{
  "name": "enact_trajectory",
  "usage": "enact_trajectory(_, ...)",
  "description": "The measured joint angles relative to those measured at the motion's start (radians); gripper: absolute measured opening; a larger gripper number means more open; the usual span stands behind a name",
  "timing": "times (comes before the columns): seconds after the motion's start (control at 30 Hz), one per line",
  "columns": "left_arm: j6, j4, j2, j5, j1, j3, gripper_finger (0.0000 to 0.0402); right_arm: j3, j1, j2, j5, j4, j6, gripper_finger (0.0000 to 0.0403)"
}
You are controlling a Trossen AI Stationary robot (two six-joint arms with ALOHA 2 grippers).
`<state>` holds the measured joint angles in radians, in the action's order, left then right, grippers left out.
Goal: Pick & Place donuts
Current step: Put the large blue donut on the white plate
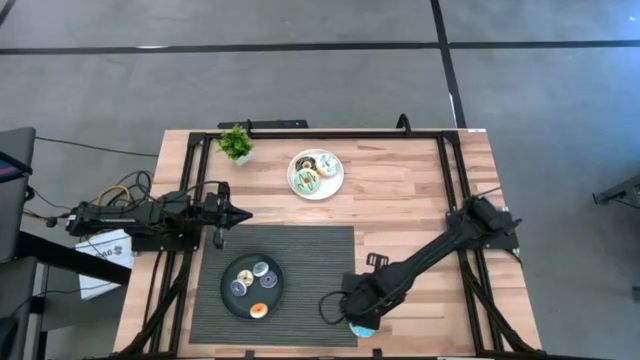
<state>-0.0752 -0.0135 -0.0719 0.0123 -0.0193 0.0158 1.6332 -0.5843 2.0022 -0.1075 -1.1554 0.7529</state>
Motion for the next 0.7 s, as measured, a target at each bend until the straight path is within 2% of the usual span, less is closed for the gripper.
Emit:
enact_trajectory(0.13, 0.000, 0.000, 0.000, 0.000, 0.000, 0.000, 0.0000, 0.063, 0.004, 0.043, 0.074, -0.004, 0.006, 0.0080)
enact_trajectory(0.43, 0.000, 0.000, 0.000, 0.000, 0.000, 0.000, 0.0000, 0.026, -0.039, 0.049, 0.081, 0.073, 0.068, 0.0207)
enact_trajectory(0.53, 0.000, 0.000, 0.000, 0.000, 0.000, 0.000, 0.0000, 0.027, -0.055, 0.047, 0.073, 0.095, 0.069, 0.0227)
enact_trajectory(0.7, 0.000, 0.000, 0.000, -0.001, 0.000, 0.000, 0.0000, 0.017, -0.064, 0.047, 0.051, 0.106, 0.070, 0.0235)
